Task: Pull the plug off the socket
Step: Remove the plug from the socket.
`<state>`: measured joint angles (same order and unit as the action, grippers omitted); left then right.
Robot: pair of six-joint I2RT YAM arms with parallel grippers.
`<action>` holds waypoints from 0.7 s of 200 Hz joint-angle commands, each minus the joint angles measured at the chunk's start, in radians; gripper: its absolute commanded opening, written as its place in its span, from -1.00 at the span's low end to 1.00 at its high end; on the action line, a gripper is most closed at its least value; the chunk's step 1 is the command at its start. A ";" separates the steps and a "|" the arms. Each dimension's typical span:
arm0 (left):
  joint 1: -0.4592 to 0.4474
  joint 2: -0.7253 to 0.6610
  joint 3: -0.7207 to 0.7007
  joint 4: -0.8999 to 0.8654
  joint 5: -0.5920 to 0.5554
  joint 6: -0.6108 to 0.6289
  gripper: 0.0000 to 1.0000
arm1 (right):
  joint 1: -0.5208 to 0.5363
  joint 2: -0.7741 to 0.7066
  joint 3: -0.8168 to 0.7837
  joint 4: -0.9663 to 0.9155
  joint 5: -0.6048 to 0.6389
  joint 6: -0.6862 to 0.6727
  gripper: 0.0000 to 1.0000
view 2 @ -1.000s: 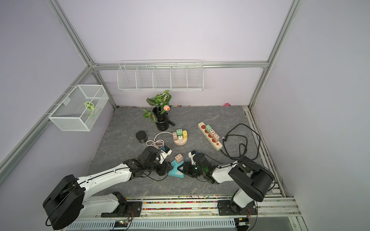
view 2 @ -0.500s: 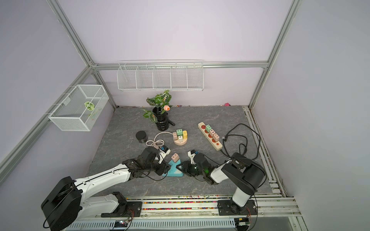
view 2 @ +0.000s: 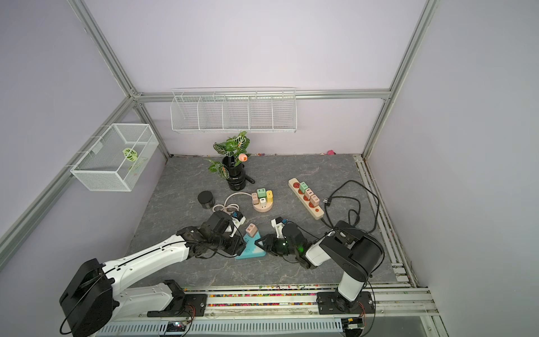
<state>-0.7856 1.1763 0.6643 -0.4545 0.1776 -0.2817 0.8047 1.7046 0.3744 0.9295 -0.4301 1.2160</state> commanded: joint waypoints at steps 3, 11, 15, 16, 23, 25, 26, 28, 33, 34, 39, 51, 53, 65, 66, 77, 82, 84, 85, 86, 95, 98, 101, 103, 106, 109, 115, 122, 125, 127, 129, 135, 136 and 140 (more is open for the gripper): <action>0.020 -0.139 0.056 0.098 0.001 -0.052 -1.00 | -0.014 0.033 -0.064 -0.332 0.178 -0.088 -1.00; 0.020 -0.156 0.048 0.102 -0.006 -0.007 -1.00 | -0.015 0.027 -0.066 -0.343 0.186 -0.087 -1.00; 0.020 -0.160 0.050 0.097 -0.009 0.026 -1.00 | -0.014 0.026 -0.067 -0.347 0.188 -0.087 -1.00; 0.020 -0.160 0.050 0.096 -0.009 0.035 -1.00 | -0.014 0.025 -0.067 -0.349 0.188 -0.087 -1.00; 0.019 -0.157 0.058 0.074 -0.020 0.073 -1.00 | -0.014 0.023 -0.066 -0.354 0.189 -0.085 -1.00; 0.017 -0.155 0.059 0.068 -0.023 0.080 -1.00 | -0.015 0.023 -0.067 -0.355 0.190 -0.084 -1.00; 0.016 -0.152 0.060 0.065 -0.026 0.083 -1.00 | -0.015 0.024 -0.066 -0.356 0.191 -0.083 -1.00; 0.012 -0.149 0.063 0.059 -0.032 0.086 -1.00 | -0.015 0.024 -0.066 -0.357 0.191 -0.081 -1.00; -0.003 -0.136 0.070 0.048 -0.058 0.090 -1.00 | -0.015 0.025 -0.067 -0.356 0.192 -0.077 -1.00; -0.007 -0.132 0.073 0.046 -0.062 0.092 -1.00 | -0.016 0.024 -0.066 -0.356 0.192 -0.076 -1.00; -0.027 -0.112 0.082 0.042 -0.071 0.101 -1.00 | -0.016 0.024 -0.066 -0.357 0.195 -0.071 -1.00; -0.066 -0.041 0.115 0.012 -0.078 0.112 -1.00 | -0.018 0.022 -0.066 -0.363 0.204 -0.059 -1.00; -0.074 -0.028 0.122 0.003 -0.083 0.114 -1.00 | -0.017 0.020 -0.066 -0.363 0.205 -0.057 -1.00; -0.094 0.054 0.178 -0.074 -0.100 0.115 -1.00 | -0.018 0.011 -0.064 -0.376 0.213 -0.054 -1.00; -0.094 0.060 0.184 -0.080 -0.100 0.115 -1.00 | -0.019 0.010 -0.064 -0.378 0.214 -0.053 -1.00; -0.094 0.102 0.211 -0.101 -0.086 0.111 -1.00 | -0.020 -0.001 -0.061 -0.403 0.228 -0.052 -1.00; -0.094 0.109 0.213 -0.096 -0.075 0.111 -1.00 | -0.020 -0.008 -0.058 -0.418 0.235 -0.053 -1.00; -0.094 0.108 0.213 -0.093 -0.069 0.109 -1.00 | -0.021 -0.010 -0.058 -0.428 0.238 -0.055 -1.00; -0.093 0.108 0.213 -0.091 -0.067 0.108 -1.00 | -0.020 -0.012 -0.056 -0.432 0.240 -0.056 -1.00; -0.093 0.107 0.213 -0.089 -0.067 0.100 -1.00 | -0.020 -0.013 -0.055 -0.436 0.241 -0.057 -1.00; -0.087 0.093 0.214 -0.076 -0.072 0.056 -1.00 | -0.020 -0.028 -0.046 -0.481 0.258 -0.070 -1.00; -0.079 0.082 0.211 -0.067 -0.072 0.043 -1.00 | -0.019 -0.033 -0.042 -0.497 0.264 -0.076 -1.00; -0.068 0.072 0.207 -0.057 -0.060 0.035 -1.00 | -0.021 -0.037 -0.040 -0.513 0.269 -0.081 -1.00; -0.058 0.065 0.203 -0.048 -0.050 0.029 -1.00 | -0.020 -0.041 -0.039 -0.521 0.272 -0.083 -1.00; -0.041 0.054 0.197 -0.036 -0.029 0.020 -1.00 | -0.021 -0.043 -0.036 -0.531 0.274 -0.086 -1.00; -0.023 0.043 0.191 -0.025 -0.002 0.012 -1.00 | -0.020 -0.050 -0.038 -0.539 0.281 -0.092 -1.00; 0.015 0.020 0.180 -0.008 0.043 -0.004 -1.00 | -0.021 -0.061 -0.040 -0.550 0.289 -0.094 -1.00; 0.045 -0.003 0.173 0.000 0.061 -0.018 -1.00 | -0.021 -0.077 -0.041 -0.571 0.298 -0.100 -1.00; 0.052 -0.014 0.170 0.000 0.058 -0.020 -1.00 | -0.020 -0.081 -0.042 -0.579 0.302 -0.101 -1.00; 0.055 -0.022 0.169 0.000 0.056 -0.018 -1.00 | -0.021 -0.088 -0.042 -0.588 0.306 -0.103 -1.00; 0.057 -0.031 0.167 0.000 0.049 -0.018 -1.00 | -0.021 -0.093 -0.042 -0.596 0.309 -0.104 -1.00; 0.058 -0.047 0.161 -0.001 0.028 -0.014 -1.00 | -0.021 -0.105 -0.039 -0.619 0.318 -0.110 -1.00; 0.059 -0.050 0.161 -0.001 0.026 -0.013 -1.00 | -0.021 -0.106 -0.038 -0.622 0.320 -0.111 -1.00; 0.059 -0.060 0.161 -0.004 0.019 -0.012 -1.00 | -0.022 -0.112 -0.037 -0.632 0.322 -0.113 -1.00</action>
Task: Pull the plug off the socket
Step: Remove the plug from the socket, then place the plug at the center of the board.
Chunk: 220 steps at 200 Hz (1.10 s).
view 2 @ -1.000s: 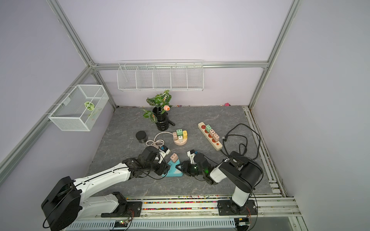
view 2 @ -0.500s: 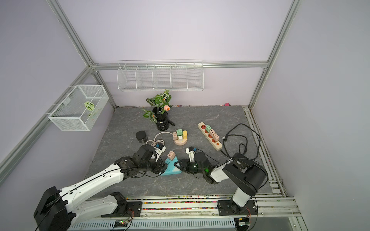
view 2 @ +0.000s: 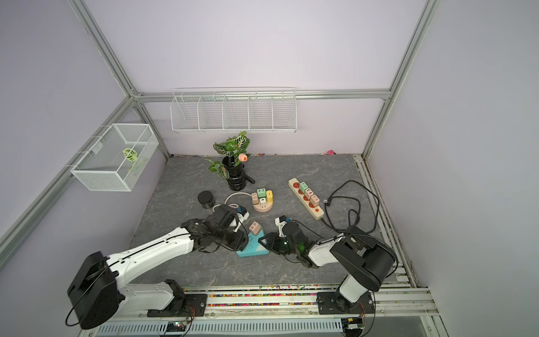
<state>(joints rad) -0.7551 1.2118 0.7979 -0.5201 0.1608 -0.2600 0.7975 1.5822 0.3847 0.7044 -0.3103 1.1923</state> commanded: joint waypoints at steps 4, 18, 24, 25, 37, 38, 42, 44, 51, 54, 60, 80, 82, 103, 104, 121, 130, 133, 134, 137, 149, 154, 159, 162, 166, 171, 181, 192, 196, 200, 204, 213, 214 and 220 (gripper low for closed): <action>0.028 -0.101 0.025 0.060 0.033 -0.028 -1.00 | -0.016 0.002 -0.046 -0.423 0.206 -0.091 -1.00; 0.028 -0.108 0.017 0.055 0.049 -0.004 -1.00 | -0.021 -0.016 -0.045 -0.432 0.201 -0.099 -1.00; 0.028 -0.104 0.018 0.049 0.059 0.005 -1.00 | -0.022 -0.025 -0.046 -0.428 0.193 -0.104 -1.00; 0.028 -0.103 0.018 0.047 0.060 0.008 -1.00 | -0.022 -0.025 -0.046 -0.428 0.193 -0.104 -1.00; 0.027 -0.088 0.021 0.036 0.080 0.016 -1.00 | -0.023 -0.042 -0.046 -0.416 0.180 -0.114 -1.00; 0.027 -0.087 0.022 0.034 0.081 0.016 -1.00 | -0.023 -0.045 -0.046 -0.415 0.178 -0.115 -1.00; 0.028 -0.082 0.024 0.030 0.082 0.018 -1.00 | -0.022 -0.050 -0.045 -0.411 0.172 -0.116 -1.00; 0.028 -0.078 0.026 0.028 0.080 0.018 -1.00 | -0.023 -0.053 -0.044 -0.410 0.171 -0.118 -1.00; 0.028 -0.070 0.036 0.013 0.073 0.010 -1.00 | -0.022 -0.063 -0.042 -0.408 0.163 -0.123 -1.00; 0.028 -0.067 0.040 0.007 0.065 0.007 -1.00 | -0.022 -0.067 -0.040 -0.409 0.159 -0.124 -1.00; 0.028 -0.061 0.047 -0.005 0.046 -0.001 -1.00 | -0.022 -0.075 -0.035 -0.409 0.149 -0.132 -1.00; 0.028 -0.055 0.065 -0.045 -0.056 -0.051 -1.00 | -0.022 -0.085 -0.024 -0.406 0.118 -0.153 -1.00; 0.028 -0.056 0.066 -0.050 -0.067 -0.056 -1.00 | -0.022 -0.085 -0.023 -0.405 0.117 -0.154 -1.00; 0.030 -0.075 0.062 -0.069 -0.170 -0.126 -1.00 | -0.021 -0.079 -0.021 -0.397 0.105 -0.158 -1.00; 0.030 -0.076 0.061 -0.068 -0.174 -0.129 -1.00 | -0.021 -0.078 -0.022 -0.396 0.104 -0.158 -1.00; 0.045 -0.104 0.039 -0.053 -0.196 -0.177 -1.00 | -0.023 -0.066 -0.024 -0.376 0.089 -0.151 -0.93; 0.060 -0.118 0.028 -0.046 -0.190 -0.200 -1.00 | -0.023 -0.060 -0.024 -0.367 0.082 -0.150 -0.82; 0.065 -0.123 0.025 -0.046 -0.190 -0.206 -1.00 | -0.022 -0.057 -0.022 -0.365 0.079 -0.150 -0.78; 0.066 -0.123 0.024 -0.046 -0.189 -0.208 -1.00 | -0.022 -0.056 -0.022 -0.364 0.078 -0.149 -0.77; 0.071 -0.127 0.023 -0.045 -0.189 -0.213 -1.00 | -0.023 -0.055 -0.023 -0.364 0.077 -0.149 -0.73; 0.086 -0.145 0.014 -0.044 -0.196 -0.224 -1.00 | -0.022 -0.048 -0.020 -0.362 0.071 -0.147 -0.65; 0.091 -0.155 0.010 -0.044 -0.208 -0.230 -1.00 | -0.022 -0.047 -0.019 -0.359 0.070 -0.146 -0.64; 0.098 -0.163 0.007 -0.047 -0.221 -0.239 -1.00 | -0.023 -0.047 -0.020 -0.357 0.069 -0.145 -0.60; 0.104 -0.169 0.003 -0.047 -0.228 -0.247 -1.00 | -0.023 -0.047 -0.020 -0.356 0.069 -0.143 -0.58; 0.113 -0.176 -0.001 -0.049 -0.235 -0.257 -1.00 | -0.022 -0.049 -0.019 -0.356 0.069 -0.142 -0.55; 0.129 -0.184 -0.007 -0.050 -0.240 -0.272 -1.00 | -0.022 -0.050 -0.018 -0.356 0.072 -0.142 -0.51; 0.172 -0.201 -0.021 -0.048 -0.218 -0.299 -1.00 | -0.022 -0.057 -0.017 -0.361 0.075 -0.140 -0.45; 0.229 -0.220 -0.042 -0.040 -0.174 -0.322 -1.00 | -0.023 -0.065 -0.015 -0.367 0.082 -0.140 -0.37; 0.248 -0.228 -0.052 -0.035 -0.161 -0.325 -1.00 | -0.021 -0.069 -0.015 -0.368 0.080 -0.139 -0.34; 0.263 -0.238 -0.062 -0.029 -0.153 -0.333 -1.00 | -0.022 -0.072 -0.013 -0.371 0.080 -0.141 -0.31; 0.278 -0.247 -0.072 -0.024 -0.148 -0.344 -1.00 | -0.022 -0.074 -0.012 -0.375 0.081 -0.141 -0.28; 0.309 -0.276 -0.095 -0.012 -0.146 -0.368 -1.00 | -0.022 -0.084 -0.008 -0.388 0.085 -0.144 -0.22; 0.313 -0.278 -0.098 -0.011 -0.146 -0.370 -1.00 | -0.022 -0.085 -0.007 -0.390 0.085 -0.144 -0.21; 0.336 -0.296 -0.114 -0.004 -0.144 -0.386 -1.00 | -0.022 -0.090 -0.005 -0.397 0.087 -0.145 -0.19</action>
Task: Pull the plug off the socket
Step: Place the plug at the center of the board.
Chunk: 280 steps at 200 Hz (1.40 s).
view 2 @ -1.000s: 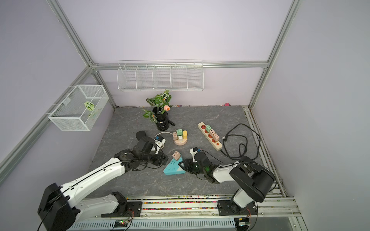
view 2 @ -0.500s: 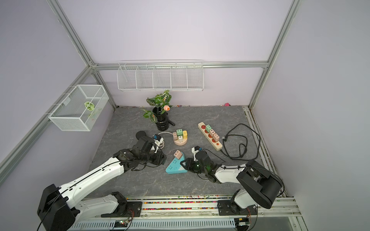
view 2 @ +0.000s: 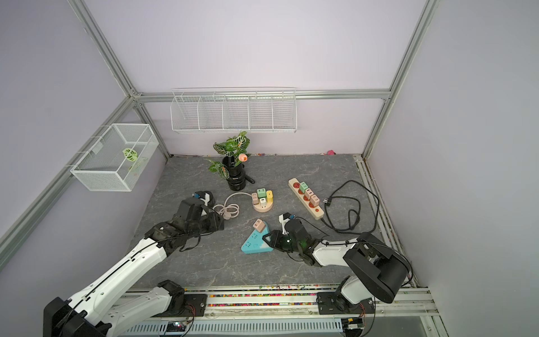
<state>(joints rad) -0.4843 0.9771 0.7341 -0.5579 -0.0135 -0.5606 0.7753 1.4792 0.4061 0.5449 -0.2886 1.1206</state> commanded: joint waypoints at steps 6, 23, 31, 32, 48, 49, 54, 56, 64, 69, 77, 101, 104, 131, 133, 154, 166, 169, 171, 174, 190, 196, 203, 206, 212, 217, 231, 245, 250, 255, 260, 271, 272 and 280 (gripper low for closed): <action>0.090 -0.078 -0.068 0.043 0.034 -0.100 -1.00 | 0.000 0.007 -0.025 -0.246 0.070 -0.075 -0.16; 0.177 -0.122 -0.125 0.076 0.062 -0.132 -1.00 | 0.001 -0.009 -0.019 -0.271 0.080 -0.083 -0.10; 0.234 -0.135 -0.153 0.088 0.080 -0.150 -1.00 | 0.000 -0.017 -0.018 -0.285 0.084 -0.088 -0.07; 0.241 -0.135 -0.156 0.089 0.082 -0.152 -1.00 | 0.000 -0.017 -0.018 -0.287 0.084 -0.088 -0.06; 0.330 -0.153 -0.193 0.112 0.126 -0.197 -1.00 | -0.001 -0.030 -0.015 -0.305 0.092 -0.097 -0.02; 0.336 -0.154 -0.195 0.114 0.130 -0.201 -1.00 | -0.001 -0.030 -0.014 -0.307 0.091 -0.096 -0.02; 0.356 -0.159 -0.207 0.126 0.145 -0.216 -1.00 | 0.001 -0.033 -0.013 -0.311 0.092 -0.098 -0.01; 0.365 -0.164 -0.213 0.132 0.149 -0.223 -1.00 | 0.000 -0.034 -0.013 -0.313 0.092 -0.099 -0.01; 0.395 -0.176 -0.236 0.156 0.170 -0.247 -1.00 | 0.000 -0.038 -0.012 -0.321 0.092 -0.102 0.00; 0.410 -0.183 -0.250 0.169 0.179 -0.265 -1.00 | 0.000 -0.042 -0.013 -0.322 0.092 -0.104 0.00; 0.441 -0.192 -0.274 0.191 0.196 -0.287 -1.00 | 0.000 -0.047 -0.015 -0.325 0.092 -0.108 0.01; 0.499 -0.191 -0.333 0.246 0.228 -0.323 -1.00 | 0.001 -0.061 -0.016 -0.334 0.095 -0.116 0.02; 0.504 -0.189 -0.339 0.252 0.231 -0.327 -1.00 | 0.000 -0.063 -0.016 -0.336 0.096 -0.116 0.02; 0.515 -0.166 -0.393 0.337 0.255 -0.355 -1.00 | -0.001 -0.075 -0.006 -0.356 0.096 -0.129 0.03; 0.515 -0.161 -0.395 0.341 0.256 -0.357 -1.00 | 0.000 -0.076 -0.006 -0.357 0.098 -0.130 0.03; 0.516 -0.123 -0.403 0.365 0.256 -0.351 -0.91 | 0.000 -0.080 -0.002 -0.368 0.097 -0.135 0.03; 0.518 -0.110 -0.404 0.369 0.246 -0.342 -0.75 | 0.000 -0.082 -0.002 -0.370 0.096 -0.137 0.03; 0.518 -0.109 -0.403 0.368 0.242 -0.339 -0.69 | 0.000 -0.084 -0.002 -0.370 0.097 -0.138 0.03; 0.518 -0.108 -0.404 0.368 0.239 -0.340 -0.65 | 0.000 -0.085 -0.001 -0.370 0.096 -0.139 0.03; 0.518 -0.106 -0.404 0.367 0.234 -0.335 -0.59 | 0.000 -0.085 -0.002 -0.370 0.097 -0.138 0.03; 0.519 -0.103 -0.402 0.352 0.209 -0.330 -0.31 | 0.000 -0.088 -0.004 -0.373 0.098 -0.142 0.03; 0.521 -0.103 -0.399 0.344 0.199 -0.327 -0.25 | 0.000 -0.089 -0.006 -0.373 0.100 -0.143 0.03; 0.521 -0.106 -0.396 0.329 0.184 -0.327 -0.17 | 0.000 -0.090 -0.010 -0.373 0.101 -0.143 0.03; 0.521 -0.109 -0.395 0.325 0.180 -0.326 -0.14 | 0.000 -0.092 -0.009 -0.373 0.102 -0.143 0.03; 0.522 -0.113 -0.393 0.314 0.165 -0.325 -0.07 | 0.001 -0.093 -0.012 -0.373 0.103 -0.143 0.03; 0.521 -0.116 -0.392 0.306 0.155 -0.325 -0.02 | 0.000 -0.094 -0.012 -0.374 0.103 -0.143 0.03; 0.521 -0.126 -0.392 0.292 0.136 -0.325 0.07 | 0.001 -0.097 -0.012 -0.378 0.104 -0.143 0.03; 0.523 -0.134 -0.391 0.274 0.120 -0.328 0.11 | 0.001 -0.100 -0.012 -0.379 0.106 -0.145 0.03; 0.522 -0.138 -0.391 0.268 0.113 -0.328 0.13 | 0.001 -0.100 -0.012 -0.379 0.106 -0.145 0.03; 0.523 -0.144 -0.388 0.257 0.102 -0.330 0.15 | 0.000 -0.100 -0.012 -0.379 0.105 -0.145 0.03; 0.522 -0.149 -0.385 0.243 0.089 -0.333 0.17 | 0.000 -0.099 -0.012 -0.379 0.106 -0.145 0.03; 0.523 -0.174 -0.377 0.212 0.057 -0.333 0.19 | 0.000 -0.099 -0.010 -0.378 0.101 -0.147 0.03; 0.522 -0.177 -0.376 0.209 0.054 -0.333 0.19 | 0.000 -0.099 -0.010 -0.378 0.101 -0.148 0.03; 0.522 -0.199 -0.370 0.195 0.047 -0.319 0.20 | 0.000 -0.096 -0.010 -0.376 0.095 -0.153 0.03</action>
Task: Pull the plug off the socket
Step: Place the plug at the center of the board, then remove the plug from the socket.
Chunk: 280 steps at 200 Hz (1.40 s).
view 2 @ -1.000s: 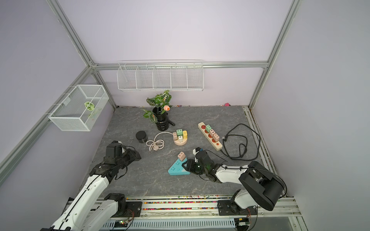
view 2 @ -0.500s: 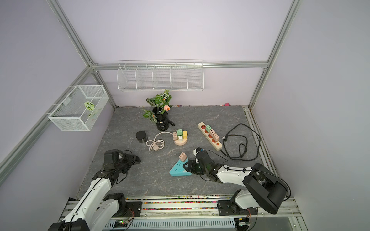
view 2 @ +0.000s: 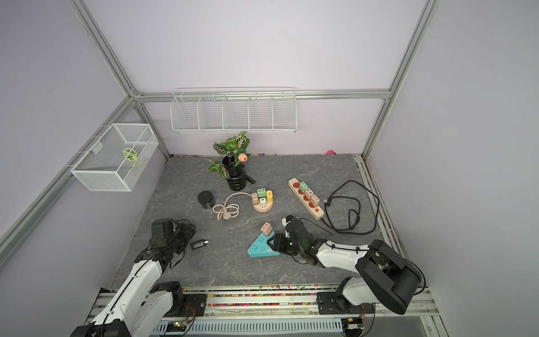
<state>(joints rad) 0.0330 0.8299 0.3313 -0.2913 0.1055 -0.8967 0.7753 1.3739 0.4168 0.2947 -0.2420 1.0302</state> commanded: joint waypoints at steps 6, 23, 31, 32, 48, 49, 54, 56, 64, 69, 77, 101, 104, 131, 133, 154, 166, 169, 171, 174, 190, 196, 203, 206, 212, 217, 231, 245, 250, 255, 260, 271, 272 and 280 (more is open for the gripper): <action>0.005 -0.069 0.040 -0.079 -0.069 0.027 0.20 | 0.000 0.013 -0.017 -0.126 0.042 -0.068 0.03; 0.004 -0.118 0.047 -0.053 0.008 0.102 0.21 | 0.000 0.022 -0.014 -0.125 0.026 -0.082 0.02; 0.002 -0.127 0.052 -0.043 0.047 0.115 0.20 | 0.000 0.026 -0.014 -0.117 0.016 -0.087 0.01; 0.002 -0.127 0.052 -0.042 0.052 0.116 0.20 | 0.000 0.026 -0.015 -0.116 0.015 -0.088 0.01; -0.012 -0.114 0.084 -0.038 0.134 0.163 0.16 | 0.000 0.039 -0.010 -0.091 -0.017 -0.098 -0.02; -0.014 -0.112 0.087 -0.038 0.138 0.166 0.16 | 0.000 0.041 -0.009 -0.089 -0.019 -0.099 -0.02; -0.024 -0.103 0.103 -0.044 0.161 0.189 0.15 | 0.001 0.046 -0.005 -0.085 -0.030 -0.102 -0.02; -0.030 -0.100 0.110 -0.048 0.166 0.195 0.15 | 0.002 0.049 -0.004 -0.085 -0.034 -0.104 -0.03; -0.064 -0.085 0.144 -0.064 0.173 0.233 0.13 | 0.005 0.060 0.008 -0.085 -0.044 -0.112 -0.04; -0.094 -0.064 0.165 -0.075 0.165 0.254 0.12 | 0.009 0.066 0.015 -0.086 -0.046 -0.116 -0.05; -0.150 -0.040 0.197 -0.088 0.150 0.288 0.11 | 0.016 0.075 0.025 -0.086 -0.049 -0.119 -0.06; -0.337 0.010 0.278 -0.117 0.086 0.368 0.04 | 0.036 0.111 0.050 -0.071 -0.064 -0.121 -0.08; -0.359 0.020 0.287 -0.119 0.076 0.375 0.03 | 0.038 0.114 0.053 -0.069 -0.064 -0.119 -0.08; -0.529 0.111 0.362 -0.154 0.008 0.425 -0.08 | 0.059 0.145 0.078 -0.062 -0.054 -0.113 -0.12; -0.539 0.121 0.367 -0.158 0.005 0.427 -0.09 | 0.060 0.146 0.079 -0.061 -0.053 -0.112 -0.13; -0.605 0.214 0.399 -0.159 0.028 0.449 -0.12 | 0.067 0.169 0.087 -0.043 -0.048 -0.102 -0.14; -0.632 0.260 0.403 -0.138 0.062 0.447 -0.11 | 0.072 0.185 0.091 -0.028 -0.057 -0.095 -0.14; -0.641 0.269 0.405 -0.134 0.070 0.446 -0.10 | 0.071 0.187 0.093 -0.027 -0.058 -0.094 -0.15; -0.646 0.277 0.406 -0.132 0.073 0.447 -0.09 | 0.073 0.190 0.094 -0.026 -0.059 -0.094 -0.15; -0.655 0.288 0.409 -0.130 0.076 0.447 -0.07 | 0.074 0.193 0.095 -0.025 -0.060 -0.093 -0.15; -0.711 0.350 0.434 -0.134 0.075 0.450 0.01 | 0.081 0.209 0.102 -0.024 -0.062 -0.090 -0.15; -0.732 0.372 0.445 -0.140 0.069 0.449 0.04 | 0.081 0.211 0.102 -0.022 -0.062 -0.089 -0.14; -0.750 0.395 0.454 -0.143 0.064 0.442 0.07 | 0.082 0.212 0.102 -0.020 -0.061 -0.089 -0.15; -0.755 0.405 0.456 -0.142 0.064 0.441 0.08 | 0.082 0.213 0.102 -0.019 -0.060 -0.089 -0.15; -0.763 0.424 0.459 -0.137 0.070 0.438 0.10 | 0.081 0.212 0.102 -0.019 -0.060 -0.088 -0.15; -0.766 0.437 0.460 -0.132 0.072 0.435 0.12 | 0.082 0.212 0.102 -0.019 -0.059 -0.088 -0.15; -0.769 0.472 0.462 -0.118 0.079 0.429 0.14 | 0.084 0.214 0.104 -0.018 -0.058 -0.088 -0.15; -0.771 0.500 0.464 -0.102 0.109 0.429 0.13 | 0.086 0.217 0.105 -0.016 -0.059 -0.088 -0.15; -0.772 0.506 0.465 -0.101 0.112 0.425 0.12 | 0.085 0.217 0.105 -0.016 -0.057 -0.088 -0.15; -0.772 0.512 0.466 -0.101 0.109 0.421 0.11 | 0.086 0.218 0.105 -0.016 -0.057 -0.088 -0.15; -0.772 0.516 0.467 -0.100 0.104 0.418 0.10 | 0.087 0.219 0.105 -0.016 -0.056 -0.088 -0.15; -0.772 0.521 0.466 -0.090 0.106 0.414 0.07 | 0.088 0.221 0.106 -0.017 -0.058 -0.088 -0.15; -0.772 0.521 0.465 -0.089 0.107 0.414 0.07 | 0.088 0.220 0.106 -0.017 -0.058 -0.088 -0.15; -0.772 0.522 0.465 -0.082 0.112 0.411 0.05 | 0.088 0.221 0.106 -0.018 -0.059 -0.088 -0.15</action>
<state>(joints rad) -0.7341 1.3460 0.7681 -0.4072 0.1959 -0.4774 0.8490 1.5517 0.5392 0.3889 -0.3443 0.9760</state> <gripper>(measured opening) 0.536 0.424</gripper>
